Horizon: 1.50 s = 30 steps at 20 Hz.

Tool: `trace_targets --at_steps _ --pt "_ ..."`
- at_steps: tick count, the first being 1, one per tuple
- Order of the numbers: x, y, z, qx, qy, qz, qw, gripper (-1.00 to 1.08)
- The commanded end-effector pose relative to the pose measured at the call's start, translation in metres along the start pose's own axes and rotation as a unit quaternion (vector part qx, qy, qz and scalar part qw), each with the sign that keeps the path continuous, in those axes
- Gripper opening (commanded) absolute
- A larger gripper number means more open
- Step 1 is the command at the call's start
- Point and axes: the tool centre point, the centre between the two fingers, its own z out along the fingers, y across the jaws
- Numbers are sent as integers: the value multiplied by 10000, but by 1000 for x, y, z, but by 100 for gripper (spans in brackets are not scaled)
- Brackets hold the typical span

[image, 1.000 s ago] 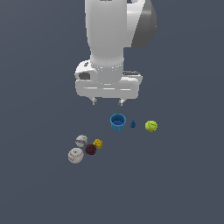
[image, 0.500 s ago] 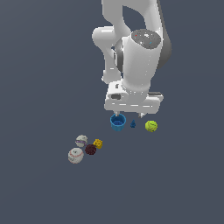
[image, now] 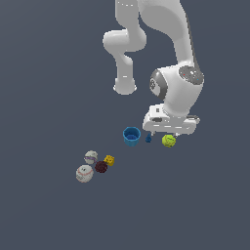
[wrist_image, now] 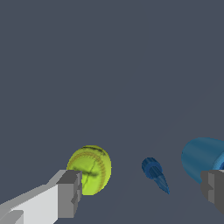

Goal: Pick up a designated object from a clutter of objects.

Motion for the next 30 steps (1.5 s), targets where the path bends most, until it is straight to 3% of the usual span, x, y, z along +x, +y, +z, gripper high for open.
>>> trace_targets --at_steps 1,10,18,30 --pt "-11 -18 15 20 -10 34 10000 100" --pt "-37 -51 45 61 -51 82 9999 100" --pt "-39 -53 51 60 -57 76 9999 100" --pt "-40 -54 96 63 -54 85 9999 100"
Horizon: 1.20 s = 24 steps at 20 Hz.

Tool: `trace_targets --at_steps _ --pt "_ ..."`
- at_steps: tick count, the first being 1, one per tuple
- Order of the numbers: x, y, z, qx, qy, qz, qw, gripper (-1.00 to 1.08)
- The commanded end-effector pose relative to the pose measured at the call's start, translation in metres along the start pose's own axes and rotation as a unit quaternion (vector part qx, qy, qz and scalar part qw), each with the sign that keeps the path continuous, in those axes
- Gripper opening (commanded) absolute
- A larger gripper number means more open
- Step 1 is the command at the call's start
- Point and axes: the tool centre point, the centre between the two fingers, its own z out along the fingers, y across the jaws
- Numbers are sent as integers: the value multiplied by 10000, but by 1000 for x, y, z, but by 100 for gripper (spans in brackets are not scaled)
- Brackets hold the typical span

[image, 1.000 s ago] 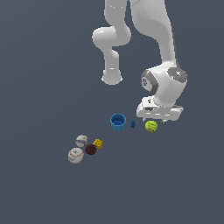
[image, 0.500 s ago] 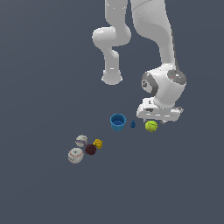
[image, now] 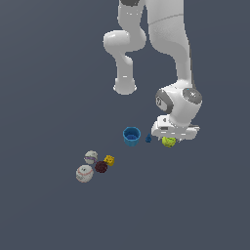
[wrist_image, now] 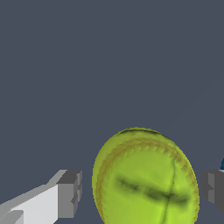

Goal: Pick up a designated object from a clutter of objects.

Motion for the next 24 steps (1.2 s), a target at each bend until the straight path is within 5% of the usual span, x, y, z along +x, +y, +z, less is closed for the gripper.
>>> trace_targets --at_steps 1,2,3,24 --pt "1 0 4 3 7 2 10000 100" --pt "1 0 4 3 7 2 10000 100" --pt "1 0 4 3 7 2 10000 -100" --pt "8 16 -27 6 12 -3 10000 -100"
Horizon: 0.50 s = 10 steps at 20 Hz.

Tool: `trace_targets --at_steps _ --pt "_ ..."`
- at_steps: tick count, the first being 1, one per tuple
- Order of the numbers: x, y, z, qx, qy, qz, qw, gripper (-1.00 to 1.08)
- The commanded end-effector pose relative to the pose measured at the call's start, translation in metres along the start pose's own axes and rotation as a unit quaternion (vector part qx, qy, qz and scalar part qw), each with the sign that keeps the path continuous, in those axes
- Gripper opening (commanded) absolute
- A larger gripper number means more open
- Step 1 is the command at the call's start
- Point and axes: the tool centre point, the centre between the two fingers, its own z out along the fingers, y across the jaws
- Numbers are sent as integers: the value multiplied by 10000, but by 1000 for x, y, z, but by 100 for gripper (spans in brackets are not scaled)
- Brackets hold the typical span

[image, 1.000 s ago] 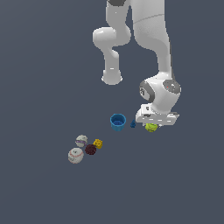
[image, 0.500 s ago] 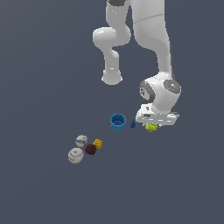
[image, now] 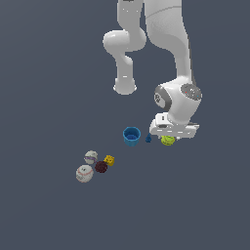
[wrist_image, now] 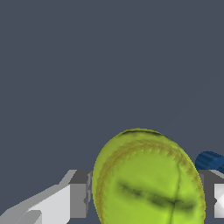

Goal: Pick up a designated object from a clutter of objects.

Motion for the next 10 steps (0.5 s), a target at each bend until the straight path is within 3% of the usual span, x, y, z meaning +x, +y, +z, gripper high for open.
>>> trace_targets --at_steps 1,10 --pt "4 7 -14 5 11 3 10000 -100" --pt "21 47 -90 11 6 -1 10000 -100"
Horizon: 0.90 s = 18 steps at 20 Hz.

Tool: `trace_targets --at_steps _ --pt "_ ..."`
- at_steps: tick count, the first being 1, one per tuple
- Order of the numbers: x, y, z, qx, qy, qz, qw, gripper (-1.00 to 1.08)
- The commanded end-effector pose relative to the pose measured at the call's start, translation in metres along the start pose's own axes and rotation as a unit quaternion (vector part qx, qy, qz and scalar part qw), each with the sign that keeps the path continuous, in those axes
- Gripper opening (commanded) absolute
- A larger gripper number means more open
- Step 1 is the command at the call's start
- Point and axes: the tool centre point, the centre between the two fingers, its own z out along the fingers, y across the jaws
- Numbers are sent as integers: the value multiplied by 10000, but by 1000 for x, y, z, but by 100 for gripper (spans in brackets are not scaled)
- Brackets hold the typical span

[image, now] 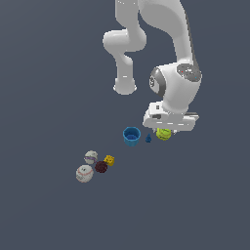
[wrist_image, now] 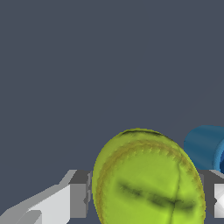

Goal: Pick up a designated object from a clutter of objects.

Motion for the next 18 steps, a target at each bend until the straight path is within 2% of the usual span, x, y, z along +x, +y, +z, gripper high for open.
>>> trace_targets --at_steps 1,18 --pt "6 13 -26 9 6 -1 10000 -100" --pt "50 105 -203 13 3 3 10000 -100"
